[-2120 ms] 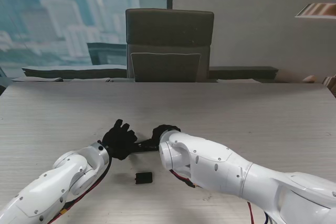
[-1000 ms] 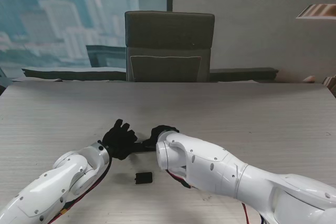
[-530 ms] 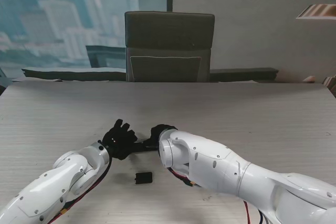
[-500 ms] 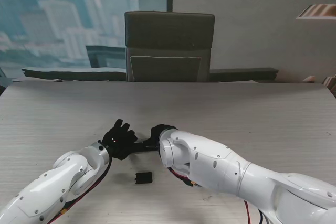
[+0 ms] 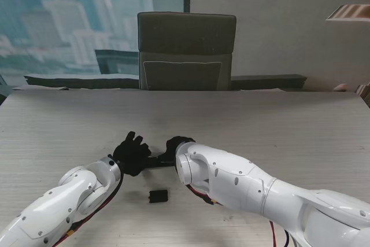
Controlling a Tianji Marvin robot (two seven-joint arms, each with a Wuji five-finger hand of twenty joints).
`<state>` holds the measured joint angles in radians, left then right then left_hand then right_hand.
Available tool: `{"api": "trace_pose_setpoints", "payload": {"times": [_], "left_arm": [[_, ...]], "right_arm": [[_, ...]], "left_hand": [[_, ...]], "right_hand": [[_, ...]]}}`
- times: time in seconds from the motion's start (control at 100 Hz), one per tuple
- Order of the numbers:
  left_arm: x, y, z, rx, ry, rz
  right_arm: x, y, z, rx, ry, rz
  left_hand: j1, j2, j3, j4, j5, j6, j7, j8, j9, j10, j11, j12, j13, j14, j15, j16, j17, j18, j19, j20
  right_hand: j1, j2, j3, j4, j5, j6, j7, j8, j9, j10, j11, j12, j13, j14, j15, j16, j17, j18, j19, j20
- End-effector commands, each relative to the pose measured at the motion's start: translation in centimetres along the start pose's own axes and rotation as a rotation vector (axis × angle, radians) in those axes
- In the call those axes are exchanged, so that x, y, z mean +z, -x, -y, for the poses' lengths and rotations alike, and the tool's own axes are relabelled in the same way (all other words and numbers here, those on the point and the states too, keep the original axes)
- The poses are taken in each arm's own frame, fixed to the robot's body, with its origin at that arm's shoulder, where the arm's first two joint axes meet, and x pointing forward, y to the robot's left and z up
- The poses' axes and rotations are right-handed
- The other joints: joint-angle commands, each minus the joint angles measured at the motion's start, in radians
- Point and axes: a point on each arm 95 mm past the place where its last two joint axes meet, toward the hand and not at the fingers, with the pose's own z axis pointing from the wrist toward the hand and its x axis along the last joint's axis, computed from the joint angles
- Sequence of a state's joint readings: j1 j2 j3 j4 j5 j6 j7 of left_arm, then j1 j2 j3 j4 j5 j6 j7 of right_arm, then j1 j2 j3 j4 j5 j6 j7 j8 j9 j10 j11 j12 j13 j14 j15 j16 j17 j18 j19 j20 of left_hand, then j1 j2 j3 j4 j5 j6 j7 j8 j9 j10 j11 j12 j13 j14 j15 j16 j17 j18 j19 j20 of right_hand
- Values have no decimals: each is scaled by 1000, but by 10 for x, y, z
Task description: Install the batteries into the remote control and close the cover
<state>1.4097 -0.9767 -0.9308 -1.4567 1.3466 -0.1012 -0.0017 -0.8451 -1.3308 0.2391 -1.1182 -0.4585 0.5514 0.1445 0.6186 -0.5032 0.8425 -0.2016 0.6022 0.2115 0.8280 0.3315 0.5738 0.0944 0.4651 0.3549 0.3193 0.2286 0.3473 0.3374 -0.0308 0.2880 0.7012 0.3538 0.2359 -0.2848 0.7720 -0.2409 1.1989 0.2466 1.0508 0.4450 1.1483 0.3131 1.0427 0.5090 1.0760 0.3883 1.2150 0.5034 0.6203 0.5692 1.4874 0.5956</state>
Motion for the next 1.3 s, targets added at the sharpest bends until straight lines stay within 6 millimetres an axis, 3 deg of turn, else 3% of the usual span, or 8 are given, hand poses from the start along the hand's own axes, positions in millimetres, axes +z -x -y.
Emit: {"api": "trace_pose_setpoints", "payload": {"times": [0.0,0.15,0.7,0.86,0.92,0.96,1.03,1.29], "left_arm": [[-7,-11,-36,-8,115,-14],[-7,-11,-36,-7,118,-14],[-7,-12,-35,-4,122,-17],[-7,-12,-35,-3,123,-17],[-7,-12,-35,-3,123,-18],[-7,-12,-35,-3,121,-18],[-7,-12,-35,-3,119,-18],[-7,-12,-35,1,118,-14]], "right_arm": [[2,18,41,-2,-122,59],[2,27,45,54,-158,59],[0,42,52,112,-148,31],[-4,47,52,156,-62,69],[-6,50,51,167,-39,87],[-8,52,50,173,-26,92],[-11,55,49,184,-5,94],[-32,58,47,91,130,28]], "left_hand": [[188,-11,-58,80,61,-311,139,45,-16,2,-11,-5,-27,7,-15,-1,-25,14,-13,-8],[190,-12,-56,79,61,-300,141,45,-17,2,-11,-5,-28,7,-16,-2,-25,14,-13,-8],[189,-12,-53,78,62,-289,145,44,-18,3,-10,-5,-29,9,-14,-2,-25,13,-13,-8],[190,-14,-51,78,66,-283,147,44,-17,3,-9,-4,-29,9,-14,-2,-25,13,-13,-8],[191,-15,-50,78,66,-281,148,45,-18,4,-9,-4,-29,7,-14,-2,-24,13,-12,-8],[192,-16,-49,78,66,-280,148,45,-17,2,-9,-4,-28,7,-14,-2,-24,13,-12,-8],[191,-17,-47,78,67,-279,149,45,-16,4,-8,-4,-27,7,-13,-2,-24,13,-12,-8],[189,-17,-44,77,67,-275,149,43,-15,4,-8,-4,-28,8,-14,-2,-25,13,-12,-8]], "right_hand": [[314,-66,197,114,-113,-83,-61,-47,-29,7,4,-4,-7,-32,-8,-3,-4,-14,-6,-14],[386,-81,163,67,-221,-76,-4,-174,-119,11,-7,-15,-84,-38,-51,11,-56,-32,-32,-32],[451,-159,196,28,-330,-85,77,-249,-177,3,-2,-21,-124,-57,-72,23,-73,-64,-25,-29],[286,-235,314,21,-316,-52,20,-292,-181,25,-3,-30,-137,-36,-70,30,-110,-56,-26,-19],[201,-212,320,59,-300,-38,-51,-245,-194,32,-4,-33,-153,-30,-72,34,-129,-57,-32,-14],[135,-191,321,129,-292,-29,-144,-92,-209,38,-5,-36,-169,-26,-76,41,-151,-59,-41,-10],[69,-192,305,136,-328,-18,-183,-67,-245,45,-15,-39,-209,-23,-90,41,-203,-63,-69,-18],[9,-254,267,127,-488,-39,-224,-91,-368,18,-69,-60,-304,-60,-211,15,-336,-42,-263,-126]]}}
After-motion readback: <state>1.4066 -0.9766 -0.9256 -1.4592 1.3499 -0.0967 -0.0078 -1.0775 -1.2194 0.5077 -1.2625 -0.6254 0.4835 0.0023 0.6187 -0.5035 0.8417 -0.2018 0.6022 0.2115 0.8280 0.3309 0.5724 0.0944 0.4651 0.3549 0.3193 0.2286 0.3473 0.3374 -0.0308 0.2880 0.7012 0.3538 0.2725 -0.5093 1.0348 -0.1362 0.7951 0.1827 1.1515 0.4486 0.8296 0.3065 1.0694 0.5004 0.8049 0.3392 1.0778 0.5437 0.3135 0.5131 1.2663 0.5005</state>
